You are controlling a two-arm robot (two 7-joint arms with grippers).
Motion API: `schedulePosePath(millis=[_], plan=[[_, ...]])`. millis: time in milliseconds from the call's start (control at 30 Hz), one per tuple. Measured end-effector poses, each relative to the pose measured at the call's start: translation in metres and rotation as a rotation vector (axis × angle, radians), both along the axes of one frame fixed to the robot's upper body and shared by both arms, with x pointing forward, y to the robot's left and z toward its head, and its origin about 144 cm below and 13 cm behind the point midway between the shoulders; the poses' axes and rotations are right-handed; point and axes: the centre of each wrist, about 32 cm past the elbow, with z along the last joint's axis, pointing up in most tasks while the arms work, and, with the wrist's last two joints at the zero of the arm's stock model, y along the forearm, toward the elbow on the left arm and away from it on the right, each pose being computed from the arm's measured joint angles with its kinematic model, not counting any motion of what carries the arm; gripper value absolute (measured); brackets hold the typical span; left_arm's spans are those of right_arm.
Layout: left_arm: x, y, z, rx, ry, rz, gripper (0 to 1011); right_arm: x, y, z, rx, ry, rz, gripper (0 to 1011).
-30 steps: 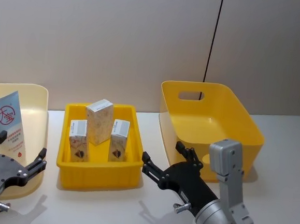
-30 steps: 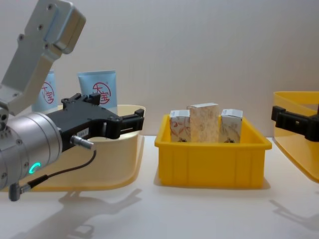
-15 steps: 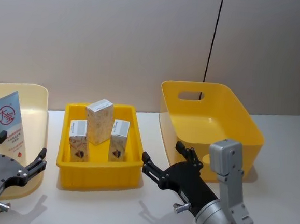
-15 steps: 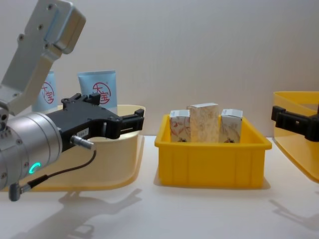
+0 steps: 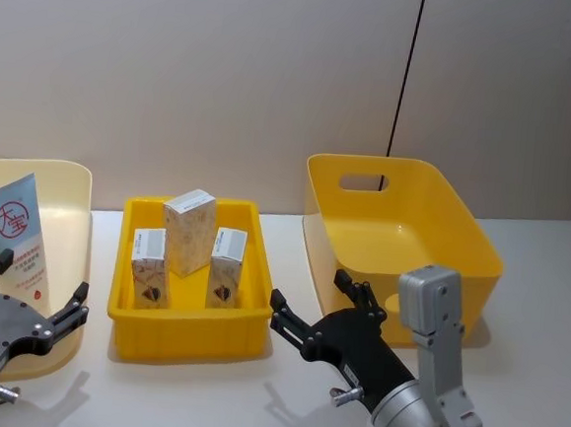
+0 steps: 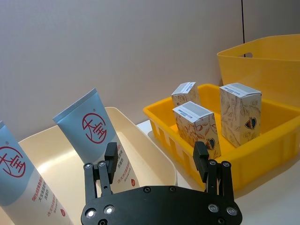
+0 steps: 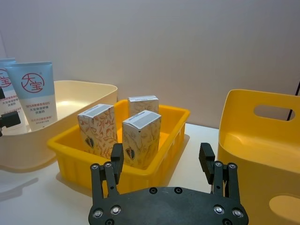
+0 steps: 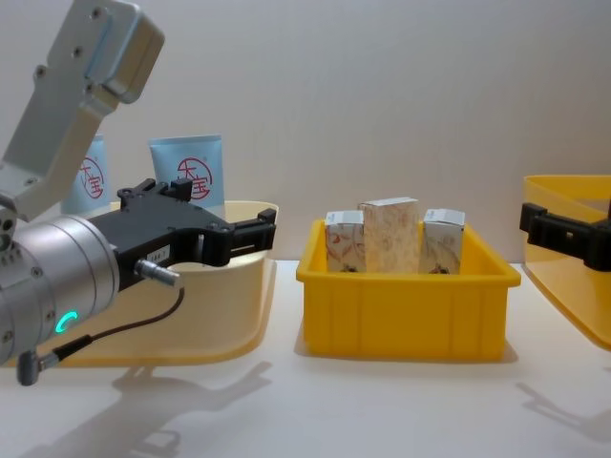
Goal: Bimanual collaborative sorting of washing and personal care products
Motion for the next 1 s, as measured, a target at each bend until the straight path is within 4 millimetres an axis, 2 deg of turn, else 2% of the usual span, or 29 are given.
schedulePosePath(millis=[567,1000], plan=[[0.0,0.0,0.0,0.0,0.0,0.0,1003,0.0,0.0,0.0,0.0,0.0,0.0,1001],[0.005,0.01,0.006,-0.033,0.018,0.021,1003,0.0,0.0,0.0,0.0,0.0,0.0,1001]])
